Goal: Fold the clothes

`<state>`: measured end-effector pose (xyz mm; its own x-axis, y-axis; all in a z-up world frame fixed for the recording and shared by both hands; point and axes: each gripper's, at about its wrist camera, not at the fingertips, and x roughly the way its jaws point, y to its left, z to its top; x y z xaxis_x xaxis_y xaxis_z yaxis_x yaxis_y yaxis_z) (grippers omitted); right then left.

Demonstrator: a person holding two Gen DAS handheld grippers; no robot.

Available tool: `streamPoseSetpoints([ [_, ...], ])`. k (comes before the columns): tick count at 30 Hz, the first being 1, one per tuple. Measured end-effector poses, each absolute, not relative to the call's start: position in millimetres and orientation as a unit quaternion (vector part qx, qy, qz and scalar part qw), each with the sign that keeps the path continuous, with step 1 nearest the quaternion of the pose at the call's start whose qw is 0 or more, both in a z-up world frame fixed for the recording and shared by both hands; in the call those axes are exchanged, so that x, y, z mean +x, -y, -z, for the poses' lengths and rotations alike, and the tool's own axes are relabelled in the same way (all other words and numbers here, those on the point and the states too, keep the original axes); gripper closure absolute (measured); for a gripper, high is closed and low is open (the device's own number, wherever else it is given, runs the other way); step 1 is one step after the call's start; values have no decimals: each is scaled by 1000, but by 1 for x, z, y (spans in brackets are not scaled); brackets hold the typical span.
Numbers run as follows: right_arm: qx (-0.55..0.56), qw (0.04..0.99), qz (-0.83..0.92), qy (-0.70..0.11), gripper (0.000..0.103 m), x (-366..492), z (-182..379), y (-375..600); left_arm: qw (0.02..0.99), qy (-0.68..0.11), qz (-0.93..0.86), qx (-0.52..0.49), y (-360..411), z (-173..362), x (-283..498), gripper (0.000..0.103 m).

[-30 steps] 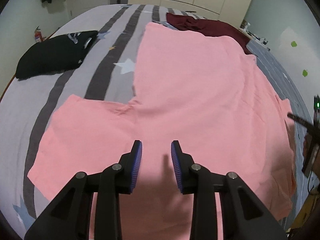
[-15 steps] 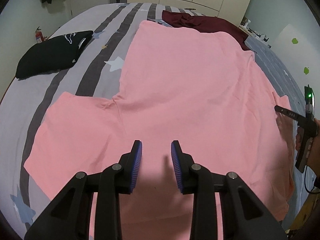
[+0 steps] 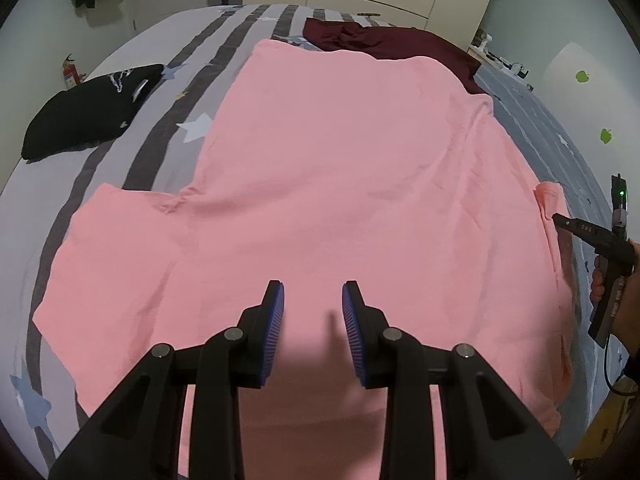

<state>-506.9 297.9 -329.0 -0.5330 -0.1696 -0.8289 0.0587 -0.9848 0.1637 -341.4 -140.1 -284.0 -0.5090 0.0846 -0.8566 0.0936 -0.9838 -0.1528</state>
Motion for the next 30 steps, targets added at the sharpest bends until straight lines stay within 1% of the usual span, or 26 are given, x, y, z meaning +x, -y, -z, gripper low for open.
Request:
streamPoseSetpoints([
  [6,454,43,885,88,102,-471,295,-343,-2,-89,861,500,127,282,-341,76],
  [10,454,-20,886,97,102,-425,280,-409,-2,-94,858,505,120,282,-340,76],
  [14,478,-97,867,103,103,-373,285,-481,-5,-99,855,510,111,284,-340,76],
  [19,507,-159,843,83,103,-342,305,-529,-17,-93,852,515,98,285,-339,76],
  [21,505,-138,846,100,99,-342,307,-521,-21,-89,851,517,93,286,-337,76],
  [23,501,-112,850,120,99,-343,308,-510,-23,-86,849,520,89,287,-334,76],
  [25,497,-85,852,139,91,-344,309,-498,-24,-87,847,524,86,287,-331,76],
  [27,491,-66,854,157,72,-346,311,-487,-25,-87,846,526,84,287,-327,76],
  [29,486,-55,855,174,63,-351,314,-475,-25,-87,844,528,83,287,-324,76],
  [30,485,-53,854,180,61,-354,316,-472,-25,-87,844,529,83,288,-322,76],
])
